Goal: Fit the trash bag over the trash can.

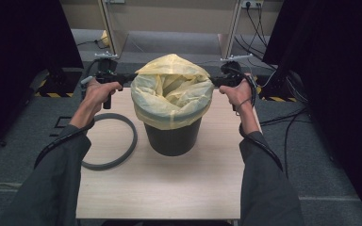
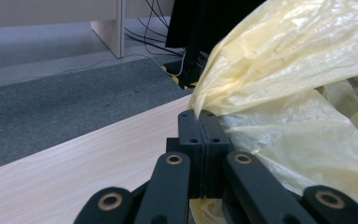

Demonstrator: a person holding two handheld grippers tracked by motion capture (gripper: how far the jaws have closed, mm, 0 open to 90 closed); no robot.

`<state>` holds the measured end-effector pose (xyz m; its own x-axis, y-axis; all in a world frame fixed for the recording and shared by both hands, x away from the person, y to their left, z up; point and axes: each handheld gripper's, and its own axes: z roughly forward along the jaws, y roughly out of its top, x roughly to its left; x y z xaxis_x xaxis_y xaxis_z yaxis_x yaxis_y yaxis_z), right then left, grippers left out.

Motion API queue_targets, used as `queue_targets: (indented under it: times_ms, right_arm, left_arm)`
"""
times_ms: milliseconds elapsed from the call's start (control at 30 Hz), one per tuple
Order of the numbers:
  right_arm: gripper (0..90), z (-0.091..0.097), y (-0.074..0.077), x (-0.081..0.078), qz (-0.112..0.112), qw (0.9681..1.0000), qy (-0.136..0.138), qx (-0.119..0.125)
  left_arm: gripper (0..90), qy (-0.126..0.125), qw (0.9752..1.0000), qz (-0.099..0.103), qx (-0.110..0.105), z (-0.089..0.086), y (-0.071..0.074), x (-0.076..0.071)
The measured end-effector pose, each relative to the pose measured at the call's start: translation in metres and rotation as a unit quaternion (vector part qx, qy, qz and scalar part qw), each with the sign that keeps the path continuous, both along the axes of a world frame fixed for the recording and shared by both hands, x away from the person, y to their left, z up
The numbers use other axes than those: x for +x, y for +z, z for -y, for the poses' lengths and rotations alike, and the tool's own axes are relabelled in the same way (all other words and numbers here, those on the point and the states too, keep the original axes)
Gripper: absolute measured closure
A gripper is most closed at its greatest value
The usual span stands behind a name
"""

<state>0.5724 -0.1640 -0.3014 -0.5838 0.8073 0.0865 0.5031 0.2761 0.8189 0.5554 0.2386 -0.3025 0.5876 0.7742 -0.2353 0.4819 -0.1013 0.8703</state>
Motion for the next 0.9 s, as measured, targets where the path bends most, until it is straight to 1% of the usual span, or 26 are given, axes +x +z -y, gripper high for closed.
queue_targets:
  times_ms: [67, 167, 200, 233, 267, 300, 333, 367, 433, 500, 567, 633, 700, 733, 767, 833, 867, 900]
  right_arm:
    - [89.2, -0.002, -0.007, 0.006, -0.008, 1.0000, 0.004, 0.005]
    - [90.0, -0.002, -0.015, 0.015, -0.021, 0.9996, 0.004, 0.018]
    - [90.0, 0.000, -0.018, 0.018, -0.026, 0.9993, 0.009, 0.024]
    - [90.0, 0.002, -0.022, 0.021, -0.037, 0.9990, 0.009, 0.025]
    - [90.0, 0.003, -0.026, 0.024, -0.043, 0.9989, 0.011, 0.016]
    - [90.0, 0.004, -0.030, 0.026, -0.047, 0.9986, 0.015, 0.019]
    - [90.0, 0.004, -0.032, 0.027, -0.046, 0.9985, 0.018, 0.022]
    - [90.0, 0.004, -0.034, 0.028, -0.045, 0.9984, 0.021, 0.027]
    - [90.0, 0.004, -0.039, 0.030, -0.046, 0.9977, 0.027, 0.042]
    - [90.0, 0.003, -0.041, 0.030, -0.052, 0.9971, 0.028, 0.048]
    - [90.0, 0.002, -0.043, 0.031, -0.055, 0.9968, 0.029, 0.050]
    - [90.0, 0.002, -0.044, 0.032, -0.060, 0.9965, 0.025, 0.054]
    - [90.0, 0.002, -0.046, 0.034, -0.069, 0.9958, 0.019, 0.058]
    - [90.0, 0.002, -0.047, 0.034, -0.072, 0.9955, 0.017, 0.059]
    - [90.0, 0.002, -0.050, 0.035, -0.076, 0.9951, 0.017, 0.060]
    - [90.0, 0.000, -0.052, 0.036, -0.086, 0.9942, 0.013, 0.064]
    - [90.0, -0.001, -0.053, 0.035, -0.089, 0.9940, 0.014, 0.062]
    - [90.0, -0.002, -0.054, 0.035, -0.096, 0.9937, 0.011, 0.056]
  left_arm:
    - [89.4, -0.005, 0.9999, -0.003, -0.009, 0.001, -0.004, 0.005]
    - [89.6, -0.009, 0.9992, -0.019, -0.034, 0.000, -0.006, 0.009]
    - [89.6, -0.010, 0.9988, -0.026, -0.040, -0.001, -0.006, 0.010]
    - [89.7, -0.012, 0.9984, -0.033, -0.044, -0.001, -0.006, 0.011]
    - [89.8, -0.014, 0.9979, -0.039, -0.049, -0.001, -0.006, 0.012]
    - [89.8, -0.013, 0.9979, -0.043, -0.047, -0.001, -0.007, 0.013]
    - [89.8, -0.016, 0.9983, -0.043, -0.036, 0.000, -0.008, 0.014]
    - [89.8, -0.019, 0.9981, -0.048, -0.034, 0.002, -0.011, 0.016]
    - [89.8, -0.021, 0.9968, -0.059, -0.049, 0.004, -0.018, 0.019]
    - [89.8, -0.020, 0.9952, -0.067, -0.068, 0.005, -0.025, 0.022]
    - [89.8, -0.015, 0.9944, -0.072, -0.076, 0.006, -0.029, 0.024]
    - [89.8, -0.014, 0.9936, -0.082, -0.078, 0.009, -0.033, 0.026]
    - [89.8, -0.014, 0.9924, -0.088, -0.085, 0.009, -0.036, 0.027]
    - [89.8, -0.013, 0.9913, -0.092, -0.093, 0.009, -0.039, 0.029]
    - [89.8, -0.011, 0.9896, -0.098, -0.105, 0.008, -0.042, 0.029]
    - [89.8, -0.006, 0.9886, -0.101, -0.111, 0.009, -0.045, 0.030]
    - [89.8, -0.009, 0.9886, -0.105, -0.108, 0.009, -0.046, 0.031]
    - [89.8, -0.008, 0.9887, -0.112, -0.100, 0.011, -0.047, 0.031]
